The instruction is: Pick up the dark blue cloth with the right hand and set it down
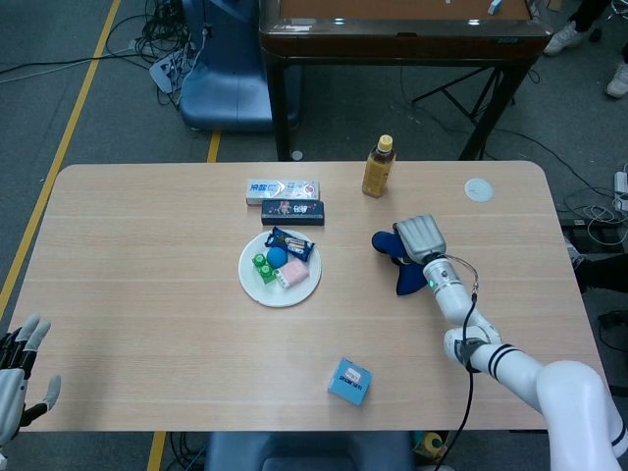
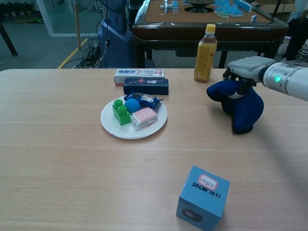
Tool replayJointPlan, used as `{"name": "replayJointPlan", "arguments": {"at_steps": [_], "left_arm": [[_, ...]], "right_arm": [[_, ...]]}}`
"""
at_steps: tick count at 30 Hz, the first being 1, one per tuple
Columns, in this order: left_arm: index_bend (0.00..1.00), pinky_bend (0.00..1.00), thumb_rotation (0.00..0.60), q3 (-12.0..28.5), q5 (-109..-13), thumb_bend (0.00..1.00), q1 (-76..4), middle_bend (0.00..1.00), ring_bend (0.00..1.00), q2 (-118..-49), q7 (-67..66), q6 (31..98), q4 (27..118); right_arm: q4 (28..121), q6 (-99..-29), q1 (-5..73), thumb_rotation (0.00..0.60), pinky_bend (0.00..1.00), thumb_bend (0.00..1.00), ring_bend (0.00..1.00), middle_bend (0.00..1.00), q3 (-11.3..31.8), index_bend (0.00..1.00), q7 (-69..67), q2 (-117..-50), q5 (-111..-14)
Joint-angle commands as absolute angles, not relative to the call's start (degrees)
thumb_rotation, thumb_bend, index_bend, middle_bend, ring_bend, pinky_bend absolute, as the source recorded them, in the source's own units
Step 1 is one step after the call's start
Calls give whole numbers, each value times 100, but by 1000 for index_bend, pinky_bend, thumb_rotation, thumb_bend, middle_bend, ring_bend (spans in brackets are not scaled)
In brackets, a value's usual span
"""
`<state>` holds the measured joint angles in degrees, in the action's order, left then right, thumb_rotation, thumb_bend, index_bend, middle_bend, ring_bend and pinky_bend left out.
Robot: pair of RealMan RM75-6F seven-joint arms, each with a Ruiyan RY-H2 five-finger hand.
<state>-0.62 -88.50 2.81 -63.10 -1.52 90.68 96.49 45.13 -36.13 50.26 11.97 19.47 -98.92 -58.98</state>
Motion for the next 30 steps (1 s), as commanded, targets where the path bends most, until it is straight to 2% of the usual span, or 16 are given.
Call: {"name": "replayJointPlan", "arguments": {"at_steps": [1, 8, 21, 30], "left_arm": [[54, 28, 600, -62, -8851, 418, 285, 0, 14, -6308, -148, 9075, 9646], [54, 28, 600, -63, -8857, 419, 296, 0, 14, -6308, -98, 9094, 9632], [54, 28, 600, -75, -8863, 418, 325, 0, 14, -6318, -59, 9127, 9605], [54, 28, 600, -86, -8853, 419, 368, 0, 14, -6294, -33, 9168, 9601]], "right_arm": [[4139, -3363, 5029, 600, 632, 539, 575, 608, 1051, 705, 2070, -10177, -5795], [3992, -3152, 5025, 600, 632, 539, 575, 608, 958, 705, 2032, -10360, -5859], [5210, -3206, 5105, 600, 633, 538, 575, 608, 959, 705, 1446, -10132, -6380], [4658, -3196, 5095, 600, 634, 538, 575, 608, 951, 705, 1572, -10233, -6157]]}}
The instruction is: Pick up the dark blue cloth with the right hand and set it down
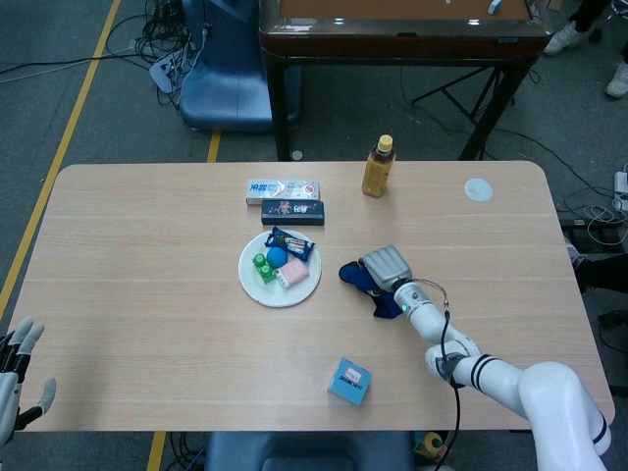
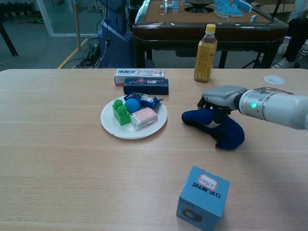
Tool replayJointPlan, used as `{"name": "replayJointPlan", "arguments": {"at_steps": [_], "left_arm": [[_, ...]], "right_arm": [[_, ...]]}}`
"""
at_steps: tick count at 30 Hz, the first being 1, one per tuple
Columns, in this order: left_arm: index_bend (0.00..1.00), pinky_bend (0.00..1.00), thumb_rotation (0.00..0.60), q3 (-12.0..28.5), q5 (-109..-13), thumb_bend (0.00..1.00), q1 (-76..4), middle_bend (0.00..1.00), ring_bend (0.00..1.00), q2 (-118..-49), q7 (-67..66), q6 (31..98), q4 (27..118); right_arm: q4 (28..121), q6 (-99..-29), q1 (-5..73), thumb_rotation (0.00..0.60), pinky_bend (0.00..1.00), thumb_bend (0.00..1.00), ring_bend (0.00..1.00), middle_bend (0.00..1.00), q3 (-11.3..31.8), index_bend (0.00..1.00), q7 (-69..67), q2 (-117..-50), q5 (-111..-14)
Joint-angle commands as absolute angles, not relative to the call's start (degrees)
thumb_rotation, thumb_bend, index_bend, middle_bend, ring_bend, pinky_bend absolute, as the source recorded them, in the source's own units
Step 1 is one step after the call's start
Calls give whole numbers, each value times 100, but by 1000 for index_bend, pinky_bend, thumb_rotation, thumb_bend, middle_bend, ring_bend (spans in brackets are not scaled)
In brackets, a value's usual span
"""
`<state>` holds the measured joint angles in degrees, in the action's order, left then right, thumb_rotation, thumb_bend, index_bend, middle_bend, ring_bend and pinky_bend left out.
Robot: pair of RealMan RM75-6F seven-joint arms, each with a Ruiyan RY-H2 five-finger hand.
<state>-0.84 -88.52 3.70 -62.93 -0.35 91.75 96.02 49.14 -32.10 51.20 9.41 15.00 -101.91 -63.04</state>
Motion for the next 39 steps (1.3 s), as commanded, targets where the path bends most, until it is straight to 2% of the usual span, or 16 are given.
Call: {"name": "replayJointPlan", "arguments": {"at_steps": [1, 15, 19, 25, 32, 39], "left_arm": [[54, 28, 600, -87, -8856, 418, 365, 0, 14, -6297, -32, 9162, 9599], [54, 28, 600, -97, -8863, 419, 364, 0, 14, -6321, -61, 9137, 9597], [54, 28, 600, -100, -8851, 419, 371, 0, 14, -6323, -48, 9132, 9584], [54, 28, 600, -99, -8885, 419, 339, 0, 14, -6343, -48, 9096, 9581], [54, 28, 600, -100, -8881, 419, 363, 0, 14, -6316, -11, 9131, 9580], [54, 28, 600, -88, -8879, 419, 377, 0, 14, -6283, 35, 9166, 9577]], "right_arm": [[4573, -3185, 5088, 600, 634, 539, 575, 608, 962, 705, 1590, -10243, -6106], [3403, -2905, 4995, 600, 634, 538, 575, 608, 1170, 705, 2014, -10367, -5321], [3376, -2797, 4963, 600, 634, 538, 575, 608, 1223, 705, 2016, -10359, -5205], [4211, -2864, 4930, 600, 634, 539, 575, 608, 1200, 705, 1727, -10089, -5534], [5699, -3166, 4796, 600, 634, 539, 575, 608, 1117, 705, 1167, -9500, -6242], [7284, -3872, 4424, 600, 634, 538, 575, 608, 828, 705, 588, -8618, -7274]]}}
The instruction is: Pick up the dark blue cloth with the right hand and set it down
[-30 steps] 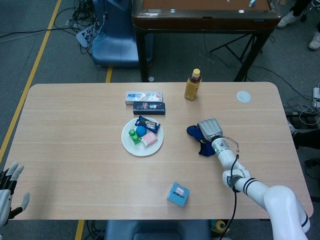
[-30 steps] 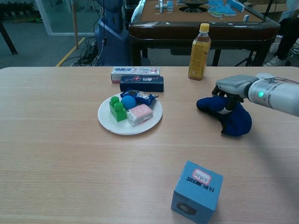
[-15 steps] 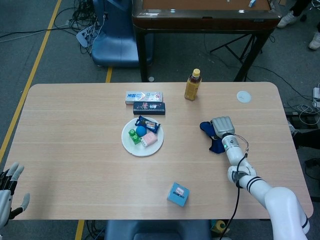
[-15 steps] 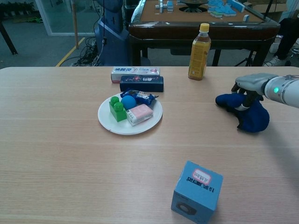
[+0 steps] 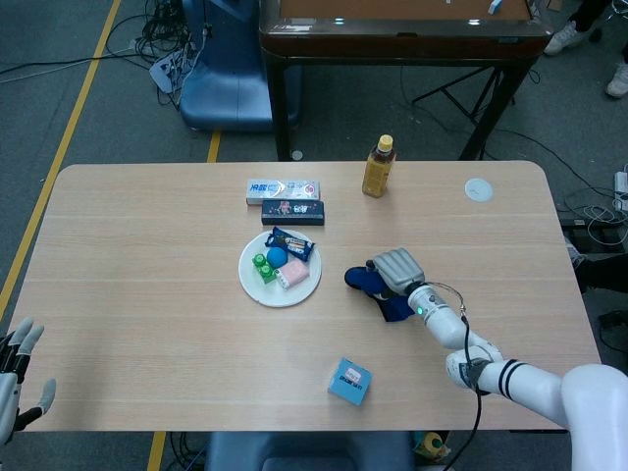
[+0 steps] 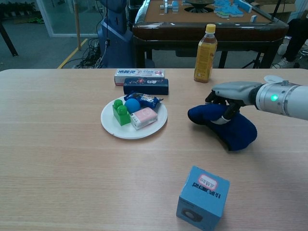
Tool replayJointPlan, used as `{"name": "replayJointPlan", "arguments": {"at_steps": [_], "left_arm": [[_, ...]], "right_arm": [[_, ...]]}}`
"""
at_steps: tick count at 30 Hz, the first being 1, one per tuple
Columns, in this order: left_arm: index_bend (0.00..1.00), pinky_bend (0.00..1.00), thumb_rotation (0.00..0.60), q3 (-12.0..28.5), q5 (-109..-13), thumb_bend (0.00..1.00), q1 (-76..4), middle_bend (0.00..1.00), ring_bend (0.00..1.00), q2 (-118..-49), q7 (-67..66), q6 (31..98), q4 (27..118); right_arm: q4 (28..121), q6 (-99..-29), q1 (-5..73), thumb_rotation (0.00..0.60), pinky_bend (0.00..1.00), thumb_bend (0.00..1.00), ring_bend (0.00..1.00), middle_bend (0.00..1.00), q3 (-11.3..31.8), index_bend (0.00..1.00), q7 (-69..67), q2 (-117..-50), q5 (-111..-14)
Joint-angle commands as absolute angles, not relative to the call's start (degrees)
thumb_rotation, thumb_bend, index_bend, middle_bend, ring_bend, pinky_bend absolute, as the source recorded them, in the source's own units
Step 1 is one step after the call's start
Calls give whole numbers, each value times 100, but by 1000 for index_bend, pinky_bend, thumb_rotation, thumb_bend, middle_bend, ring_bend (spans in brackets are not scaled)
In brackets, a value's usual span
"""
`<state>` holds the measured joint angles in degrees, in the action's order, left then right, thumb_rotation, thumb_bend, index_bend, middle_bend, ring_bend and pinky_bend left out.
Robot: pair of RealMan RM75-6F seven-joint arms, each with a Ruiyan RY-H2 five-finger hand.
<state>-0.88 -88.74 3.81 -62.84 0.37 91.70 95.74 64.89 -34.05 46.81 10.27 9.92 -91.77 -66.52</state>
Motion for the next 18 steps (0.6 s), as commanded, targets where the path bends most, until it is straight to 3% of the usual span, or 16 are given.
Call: {"name": "replayJointPlan", "arguments": {"at_steps": [1, 8, 14, 17, 18], "left_arm": [[54, 28, 600, -91, -8889, 419, 371, 0, 14, -6283, 29, 9158, 9583], [54, 28, 600, -83, -8952, 419, 316, 0, 14, -6302, -50, 9118, 9653], [54, 28, 600, -82, -8969, 419, 279, 0, 14, -6307, -111, 9073, 9698], [54, 28, 600, -89, -8992, 418, 248, 0, 14, -6318, -157, 9031, 9726], [54, 28, 600, -90, -9002, 418, 242, 0, 14, -6322, -167, 9027, 9736]], "right_arm": [[7466, -3993, 4368, 600, 634, 538, 575, 608, 787, 705, 528, -8496, -7408], [8419, -4726, 3974, 600, 634, 538, 575, 608, 410, 705, 185, -7711, -8194], [8713, -5007, 3734, 600, 634, 521, 575, 600, 52, 705, 117, -7342, -8578], [8725, -4938, 3697, 600, 605, 478, 519, 528, -46, 628, 336, -7295, -8528], [8744, -4899, 3702, 600, 551, 429, 464, 474, -54, 537, 390, -7287, -8493]]}}
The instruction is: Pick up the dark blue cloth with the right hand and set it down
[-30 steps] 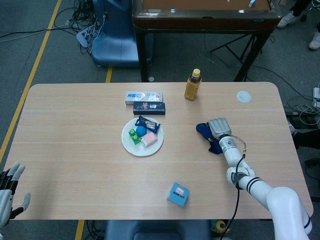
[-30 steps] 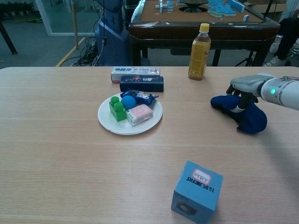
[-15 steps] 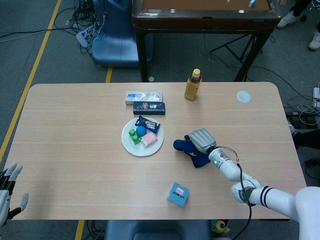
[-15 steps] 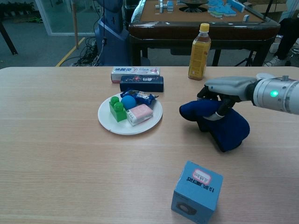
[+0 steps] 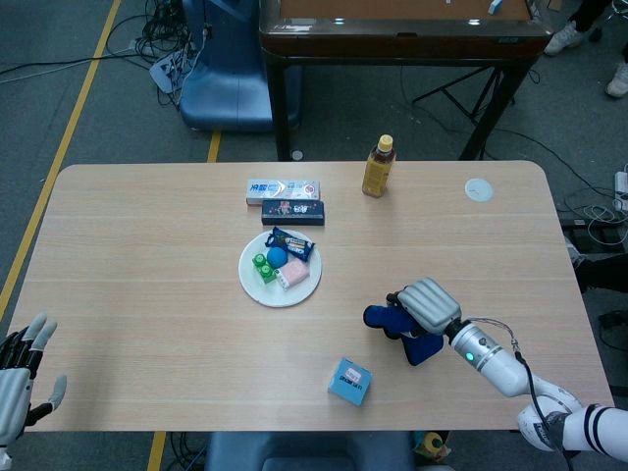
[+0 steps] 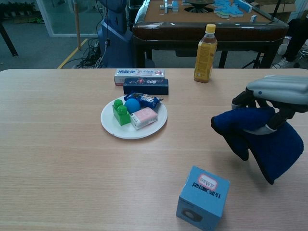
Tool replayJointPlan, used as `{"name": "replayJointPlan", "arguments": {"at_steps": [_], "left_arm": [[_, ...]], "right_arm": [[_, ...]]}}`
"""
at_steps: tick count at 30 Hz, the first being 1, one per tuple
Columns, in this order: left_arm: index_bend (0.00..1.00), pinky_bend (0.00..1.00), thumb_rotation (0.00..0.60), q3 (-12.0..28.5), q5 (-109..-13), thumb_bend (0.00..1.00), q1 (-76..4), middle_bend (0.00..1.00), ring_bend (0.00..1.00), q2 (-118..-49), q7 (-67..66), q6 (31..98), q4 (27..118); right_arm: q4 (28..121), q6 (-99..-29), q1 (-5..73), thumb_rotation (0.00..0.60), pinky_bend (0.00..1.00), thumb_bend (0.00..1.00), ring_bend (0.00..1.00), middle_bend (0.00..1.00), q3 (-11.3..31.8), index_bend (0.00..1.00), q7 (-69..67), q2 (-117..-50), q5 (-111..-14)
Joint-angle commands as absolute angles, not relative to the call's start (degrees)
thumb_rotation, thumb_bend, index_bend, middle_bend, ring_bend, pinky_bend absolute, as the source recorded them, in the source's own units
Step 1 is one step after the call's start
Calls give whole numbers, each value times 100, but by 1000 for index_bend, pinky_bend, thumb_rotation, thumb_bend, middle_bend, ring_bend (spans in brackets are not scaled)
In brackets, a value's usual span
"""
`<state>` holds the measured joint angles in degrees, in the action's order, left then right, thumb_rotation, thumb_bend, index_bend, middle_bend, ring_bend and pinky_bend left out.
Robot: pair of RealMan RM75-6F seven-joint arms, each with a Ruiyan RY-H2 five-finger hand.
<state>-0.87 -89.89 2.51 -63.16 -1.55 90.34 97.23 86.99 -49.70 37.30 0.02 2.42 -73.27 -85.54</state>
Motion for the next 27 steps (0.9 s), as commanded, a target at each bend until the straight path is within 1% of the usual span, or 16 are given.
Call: {"name": "replayJointPlan", "arguments": {"at_steps": [1, 2, 3, 4, 5, 6, 8, 11, 14, 17, 22, 25, 27], "left_arm": [[54, 28, 600, -91, -9009, 419, 238, 0, 14, -6324, -175, 9026, 9743], [54, 28, 600, -93, -9012, 419, 238, 0, 14, -6324, -181, 9028, 9748], [54, 28, 600, -92, -9009, 419, 239, 0, 14, -6321, -191, 9033, 9753], [54, 28, 600, -90, -9002, 419, 243, 0, 14, -6318, -195, 9038, 9756], [54, 28, 600, -89, -8990, 419, 250, 0, 14, -6312, -194, 9046, 9758], [54, 28, 600, -88, -8981, 419, 255, 0, 14, -6308, -189, 9052, 9760], [54, 28, 600, -90, -8971, 418, 265, 0, 14, -6298, -184, 9064, 9755], [54, 28, 600, -90, -8963, 419, 273, 0, 14, -6292, -161, 9075, 9746], [54, 28, 600, -90, -8966, 419, 268, 0, 15, -6293, -147, 9072, 9732], [54, 28, 600, -74, -8976, 419, 255, 0, 14, -6306, -128, 9080, 9712], [54, 28, 600, -37, -8966, 418, 202, 0, 14, -6332, -127, 9035, 9675], [54, 28, 600, -14, -8970, 418, 146, 0, 14, -6360, -143, 8979, 9662], [54, 28, 600, 7, -8983, 419, 105, 0, 14, -6390, -152, 8952, 9637]], "right_arm": [[8759, -4866, 3707, 600, 486, 373, 407, 416, -58, 439, 447, -7280, -8456], [8771, -4840, 3709, 600, 436, 327, 360, 366, -57, 361, 525, -7279, -8411], [8794, -4820, 3712, 600, 340, 243, 265, 258, -49, 203, 630, -7279, -8353], [8811, -4822, 3712, 600, 259, 173, 182, 160, -38, 94, 708, -7280, -8316], [8840, -4847, 3703, 600, 196, 119, 116, 86, -17, 30, 791, -7285, -8270], [8859, -4886, 3692, 600, 136, 68, 56, 32, 3, 0, 833, -7292, -8247], [8910, -4918, 3678, 600, 62, 12, 4, 0, 25, 0, 906, -7274, -8193], [8974, -4997, 3655, 600, 20, 0, 0, 0, 33, 0, 1015, -7220, -8195], [9100, -5111, 3594, 600, 20, 0, 0, 0, 34, 0, 1073, -7114, -8186], [9200, -5406, 3434, 600, 20, 0, 0, 0, 40, 0, 1100, -7015, -8193], [9282, -6109, 3007, 600, 19, 1, 0, 0, 48, 0, 1307, -6880, -8112], [9383, -6471, 2729, 600, 20, 19, 0, 0, 57, 0, 1384, -6756, -7957], [9445, -6703, 2553, 600, 20, 49, 0, 9, 44, 0, 1460, -6686, -7906]]}}
